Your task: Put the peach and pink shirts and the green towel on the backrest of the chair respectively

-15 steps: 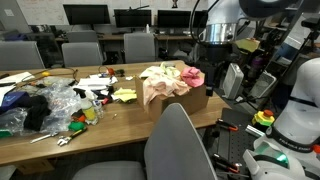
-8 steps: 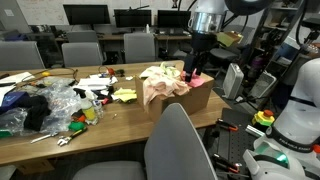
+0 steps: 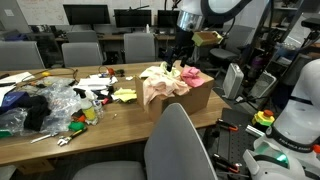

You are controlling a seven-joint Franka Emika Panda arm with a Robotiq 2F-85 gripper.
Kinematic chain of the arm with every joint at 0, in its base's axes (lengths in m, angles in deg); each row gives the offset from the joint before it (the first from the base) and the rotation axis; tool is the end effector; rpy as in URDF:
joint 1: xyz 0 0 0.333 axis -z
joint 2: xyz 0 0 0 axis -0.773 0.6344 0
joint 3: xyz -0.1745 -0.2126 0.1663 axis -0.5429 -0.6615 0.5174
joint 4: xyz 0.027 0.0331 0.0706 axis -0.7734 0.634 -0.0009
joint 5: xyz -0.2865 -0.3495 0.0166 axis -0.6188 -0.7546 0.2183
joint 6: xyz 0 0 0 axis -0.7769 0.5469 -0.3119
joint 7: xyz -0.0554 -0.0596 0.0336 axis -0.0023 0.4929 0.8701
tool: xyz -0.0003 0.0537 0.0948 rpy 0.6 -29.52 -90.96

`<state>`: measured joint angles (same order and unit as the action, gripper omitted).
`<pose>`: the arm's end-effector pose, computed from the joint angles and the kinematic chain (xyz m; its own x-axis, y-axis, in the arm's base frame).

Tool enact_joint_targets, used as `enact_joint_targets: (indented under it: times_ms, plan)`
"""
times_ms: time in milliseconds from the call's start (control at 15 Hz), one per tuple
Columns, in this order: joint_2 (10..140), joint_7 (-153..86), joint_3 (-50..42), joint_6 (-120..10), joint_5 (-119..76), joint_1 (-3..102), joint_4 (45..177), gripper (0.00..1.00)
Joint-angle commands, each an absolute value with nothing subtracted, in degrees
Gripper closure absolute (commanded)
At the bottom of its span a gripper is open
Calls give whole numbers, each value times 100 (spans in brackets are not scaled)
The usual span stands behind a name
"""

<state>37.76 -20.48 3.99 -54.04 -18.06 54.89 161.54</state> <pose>0.4909 -0.0020 0.4083 0.9288 -0.3131 0.1984 -0.3105 -0.9495 -0.0447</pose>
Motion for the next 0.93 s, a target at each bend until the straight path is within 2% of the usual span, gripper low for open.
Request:
enact_joint_targets:
  times_ms: [0, 333, 867]
  plan:
    - [4403, -1418, 495, -5563, -2290, 5727, 15618, 0]
    - [5083, -837, 415, -5309, -2780, 5744, 15083, 0]
    - [6266, -959, -48, -5127, -2264, 5634, 14233, 0]
